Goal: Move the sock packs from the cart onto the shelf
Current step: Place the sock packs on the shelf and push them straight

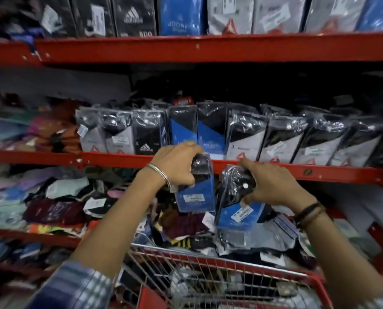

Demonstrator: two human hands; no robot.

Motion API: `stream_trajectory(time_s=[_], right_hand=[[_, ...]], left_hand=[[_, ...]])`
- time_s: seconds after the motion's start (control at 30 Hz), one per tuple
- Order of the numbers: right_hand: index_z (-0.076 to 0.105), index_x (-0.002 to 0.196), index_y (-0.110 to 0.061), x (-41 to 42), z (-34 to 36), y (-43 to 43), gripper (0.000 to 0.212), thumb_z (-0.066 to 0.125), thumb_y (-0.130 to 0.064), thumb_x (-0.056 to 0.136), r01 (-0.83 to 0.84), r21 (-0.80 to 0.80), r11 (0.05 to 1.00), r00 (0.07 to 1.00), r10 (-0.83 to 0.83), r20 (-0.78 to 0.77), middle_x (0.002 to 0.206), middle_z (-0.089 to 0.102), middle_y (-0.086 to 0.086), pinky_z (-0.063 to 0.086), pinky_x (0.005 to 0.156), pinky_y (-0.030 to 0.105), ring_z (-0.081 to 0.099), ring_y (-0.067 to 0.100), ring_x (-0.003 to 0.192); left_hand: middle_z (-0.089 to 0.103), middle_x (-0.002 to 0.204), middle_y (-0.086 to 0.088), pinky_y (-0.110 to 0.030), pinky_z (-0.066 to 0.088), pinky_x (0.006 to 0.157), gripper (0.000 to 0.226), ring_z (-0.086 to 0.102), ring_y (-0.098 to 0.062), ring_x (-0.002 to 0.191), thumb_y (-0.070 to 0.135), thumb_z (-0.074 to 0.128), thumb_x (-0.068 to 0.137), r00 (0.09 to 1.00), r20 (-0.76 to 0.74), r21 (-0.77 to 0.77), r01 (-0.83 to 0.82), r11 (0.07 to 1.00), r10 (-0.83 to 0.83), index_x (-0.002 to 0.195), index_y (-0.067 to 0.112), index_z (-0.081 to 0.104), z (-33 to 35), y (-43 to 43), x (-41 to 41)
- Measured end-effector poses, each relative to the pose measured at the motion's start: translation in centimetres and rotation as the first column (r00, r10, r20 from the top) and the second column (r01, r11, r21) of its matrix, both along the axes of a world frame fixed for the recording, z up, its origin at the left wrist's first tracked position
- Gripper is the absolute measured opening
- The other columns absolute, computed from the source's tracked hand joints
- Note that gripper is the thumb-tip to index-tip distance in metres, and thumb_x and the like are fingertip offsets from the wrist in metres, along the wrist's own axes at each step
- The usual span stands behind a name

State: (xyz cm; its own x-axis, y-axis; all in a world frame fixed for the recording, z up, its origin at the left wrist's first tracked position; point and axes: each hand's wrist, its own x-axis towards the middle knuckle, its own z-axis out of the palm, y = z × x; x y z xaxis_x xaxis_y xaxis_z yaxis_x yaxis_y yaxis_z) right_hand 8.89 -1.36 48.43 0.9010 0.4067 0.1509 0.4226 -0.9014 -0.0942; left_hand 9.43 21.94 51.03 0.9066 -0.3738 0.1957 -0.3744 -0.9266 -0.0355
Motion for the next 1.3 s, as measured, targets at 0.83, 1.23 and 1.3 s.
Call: stream_trajectory(time_s=[0.83, 1.23, 1.3], right_hand=[[0.045, 0.115, -0.016, 7.9, 8.3, 7.6, 0.079, 0.084, -0.051, 0.056, 0.018, -0.082, 0.996, 0.869, 0.025, 0.495, 0.092, 0.066, 0.005, 0.041, 0.07, 0.035, 0.062, 0.03, 0.085], [0.038, 0.128, -0.016, 14.2, 5.9, 8.7, 0.087, 0.085, -0.043, 0.06, 0.045, -0.116, 0.992, 0.957, -0.01, 0.289, 0.114, 0.065, 0.009, 0.045, 0.08, 0.038, 0.059, 0.032, 0.103], [0.034, 0.134, -0.015, 14.9, 5.4, 8.8, 0.092, 0.084, -0.042, 0.061, 0.025, -0.107, 0.994, 0.975, 0.0, 0.224, 0.118, 0.063, 0.008, 0.042, 0.093, 0.042, 0.058, 0.031, 0.107]], left_hand=[[0.061, 0.12, 0.002, -0.045, 0.029, 0.096, 0.083, 0.06, -0.026, 0.105, 0.044, 0.077, 0.06, 0.968, 0.236, 0.29, -0.15, 0.945, 0.081, 0.134, 0.031, 0.042, 5.1, 4.2, 12.4], [0.06, 0.126, -0.004, -0.045, 0.029, 0.098, 0.087, 0.054, -0.028, 0.115, 0.044, 0.079, 0.064, 0.985, 0.132, 0.161, -0.131, 0.978, 0.11, 0.135, 0.021, 0.034, 3.8, 4.7, 14.8], [0.056, 0.128, -0.007, -0.048, 0.028, 0.1, 0.087, 0.051, -0.028, 0.117, 0.041, 0.078, 0.065, 0.985, 0.122, 0.128, -0.134, 0.983, 0.119, 0.134, 0.017, 0.031, 3.5, 4.7, 14.7]])
